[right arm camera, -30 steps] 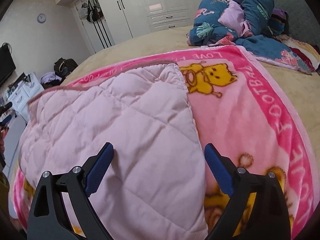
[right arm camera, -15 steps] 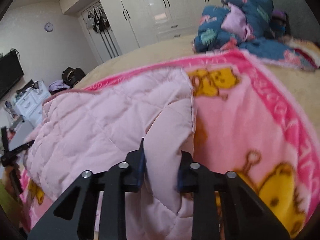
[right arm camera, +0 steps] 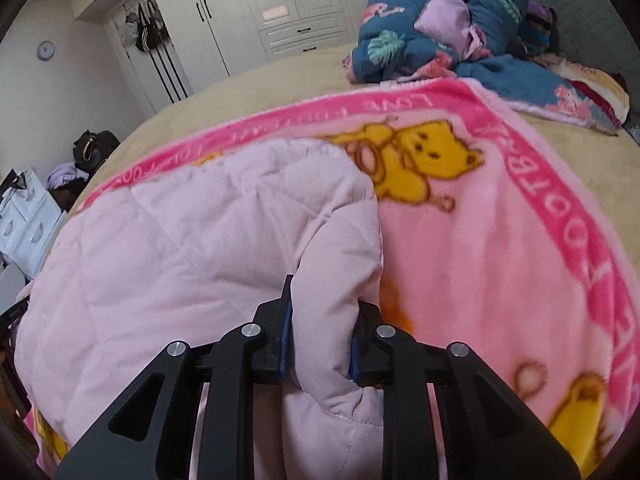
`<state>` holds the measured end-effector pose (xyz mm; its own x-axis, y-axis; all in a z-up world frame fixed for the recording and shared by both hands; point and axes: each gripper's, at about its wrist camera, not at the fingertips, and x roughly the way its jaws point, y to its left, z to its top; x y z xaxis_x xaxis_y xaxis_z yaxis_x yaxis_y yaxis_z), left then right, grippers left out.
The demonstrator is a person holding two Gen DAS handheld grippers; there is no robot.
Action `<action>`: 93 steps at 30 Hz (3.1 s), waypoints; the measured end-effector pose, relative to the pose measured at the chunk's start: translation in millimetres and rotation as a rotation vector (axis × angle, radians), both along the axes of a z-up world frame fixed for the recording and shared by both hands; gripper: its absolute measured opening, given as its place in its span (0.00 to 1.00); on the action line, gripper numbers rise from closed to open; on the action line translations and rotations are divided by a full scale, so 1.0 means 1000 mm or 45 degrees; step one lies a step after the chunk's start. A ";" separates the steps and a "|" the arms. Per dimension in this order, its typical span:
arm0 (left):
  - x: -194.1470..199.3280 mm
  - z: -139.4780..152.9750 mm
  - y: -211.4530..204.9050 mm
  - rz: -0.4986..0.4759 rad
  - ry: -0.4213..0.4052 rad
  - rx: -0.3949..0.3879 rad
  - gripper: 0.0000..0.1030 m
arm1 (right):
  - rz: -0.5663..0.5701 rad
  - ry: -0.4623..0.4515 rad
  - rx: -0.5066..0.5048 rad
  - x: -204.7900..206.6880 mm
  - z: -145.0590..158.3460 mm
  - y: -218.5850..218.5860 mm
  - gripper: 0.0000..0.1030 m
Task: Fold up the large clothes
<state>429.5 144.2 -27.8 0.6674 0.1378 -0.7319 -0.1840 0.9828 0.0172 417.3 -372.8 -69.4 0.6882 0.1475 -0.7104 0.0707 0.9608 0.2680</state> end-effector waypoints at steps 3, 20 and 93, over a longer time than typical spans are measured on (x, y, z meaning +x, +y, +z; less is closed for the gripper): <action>-0.002 0.000 0.000 0.000 -0.008 0.000 0.15 | 0.003 0.003 0.015 0.000 -0.005 -0.001 0.20; -0.047 0.033 0.005 0.035 -0.079 -0.012 0.61 | -0.024 -0.108 0.254 -0.084 0.029 -0.026 0.95; -0.129 -0.027 0.014 0.195 0.039 -0.863 0.91 | -0.362 0.136 0.605 -0.146 -0.031 -0.004 0.96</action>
